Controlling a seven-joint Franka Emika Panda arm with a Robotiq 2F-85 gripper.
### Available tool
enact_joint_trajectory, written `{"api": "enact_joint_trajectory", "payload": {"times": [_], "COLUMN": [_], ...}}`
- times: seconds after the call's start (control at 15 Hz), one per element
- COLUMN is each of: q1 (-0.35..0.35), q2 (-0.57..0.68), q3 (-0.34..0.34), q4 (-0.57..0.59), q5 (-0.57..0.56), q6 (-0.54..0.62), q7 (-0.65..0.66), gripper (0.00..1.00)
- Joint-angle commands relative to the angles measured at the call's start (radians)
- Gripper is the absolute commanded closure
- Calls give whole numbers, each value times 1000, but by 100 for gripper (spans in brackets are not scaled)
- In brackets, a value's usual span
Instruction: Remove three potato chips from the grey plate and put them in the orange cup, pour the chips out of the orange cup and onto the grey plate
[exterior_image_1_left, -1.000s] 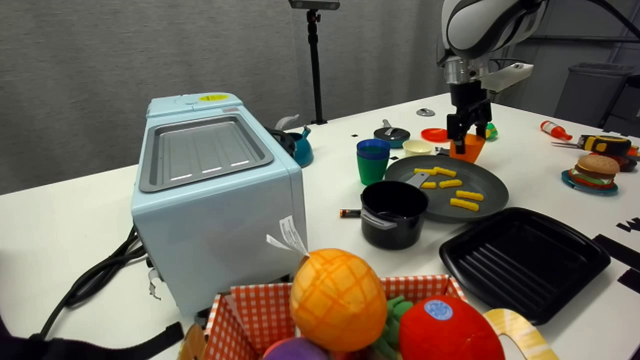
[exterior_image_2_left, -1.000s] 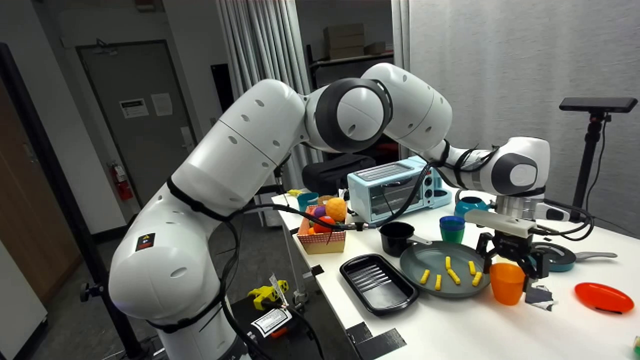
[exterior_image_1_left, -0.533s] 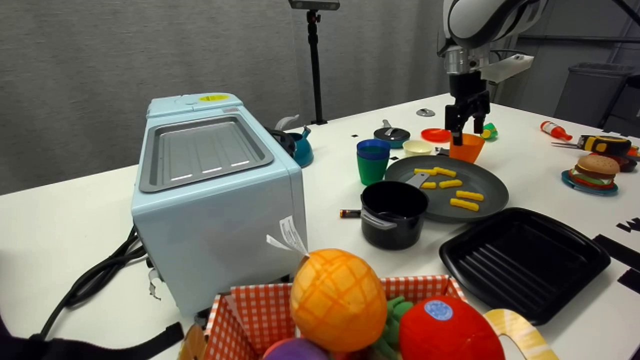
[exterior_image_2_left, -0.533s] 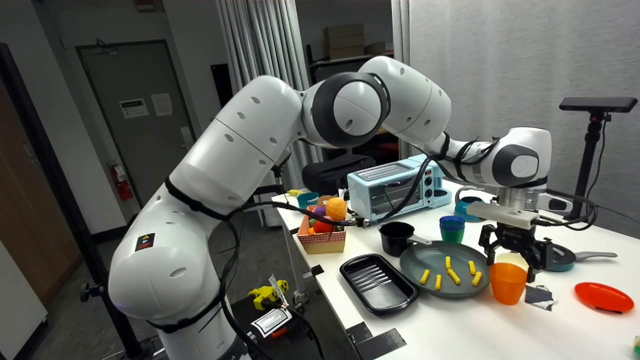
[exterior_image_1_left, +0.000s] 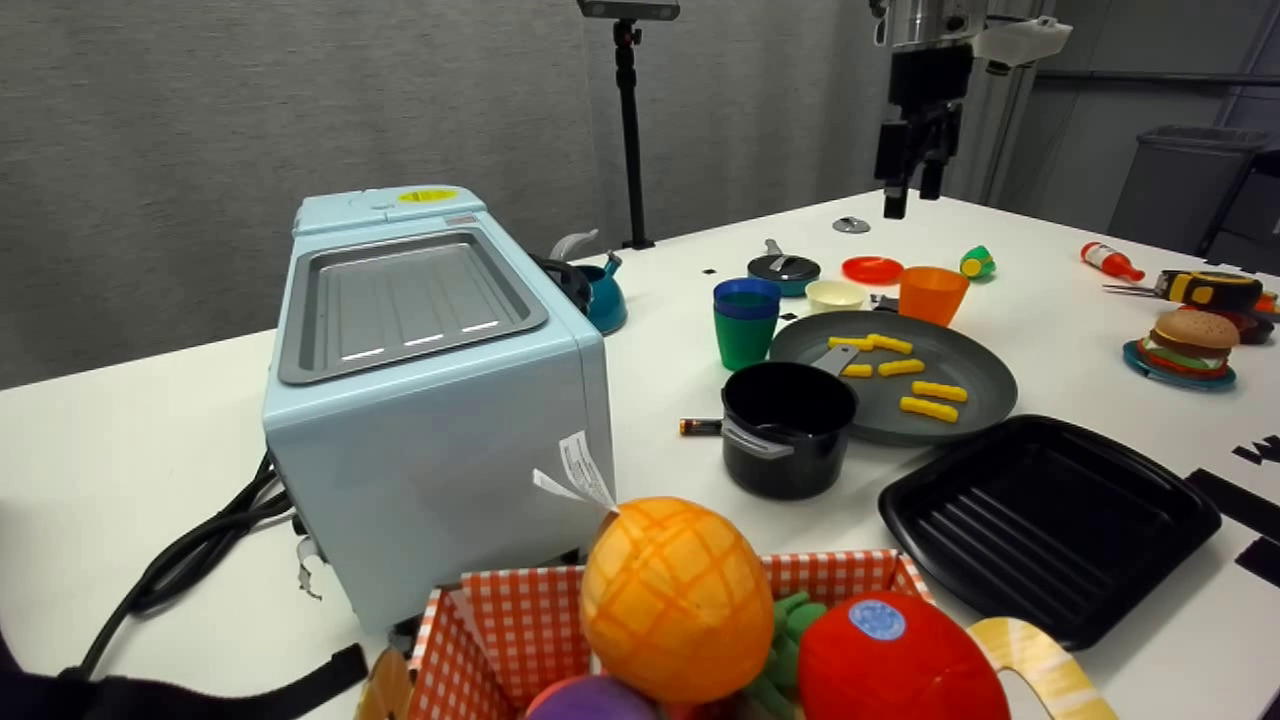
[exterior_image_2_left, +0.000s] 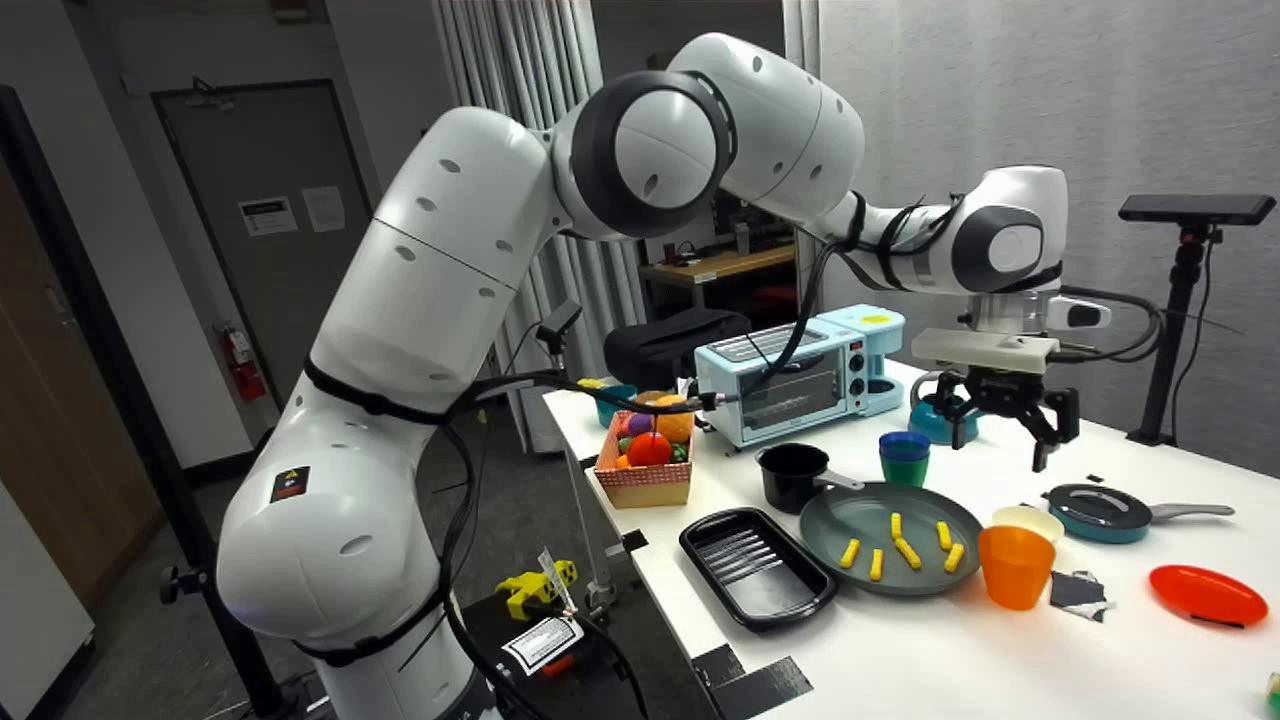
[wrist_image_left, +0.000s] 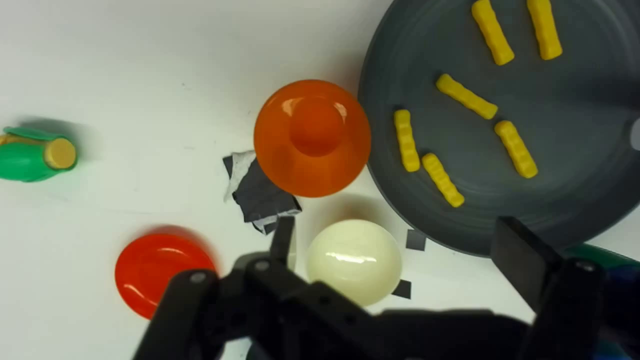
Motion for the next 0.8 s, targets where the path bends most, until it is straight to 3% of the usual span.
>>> {"api": "enact_joint_trajectory", "payload": {"times": [0.0,0.67,0.73], "q1": [-16,-28,-2], "q2": [-167,-466,-385], "q3": [52,96,77], "q4": [-203,-531,-430], "q5": [15,135,99], "q6": [109,226,182], "q7": [-82,-303,-239], "gripper": [0,0,0]}}
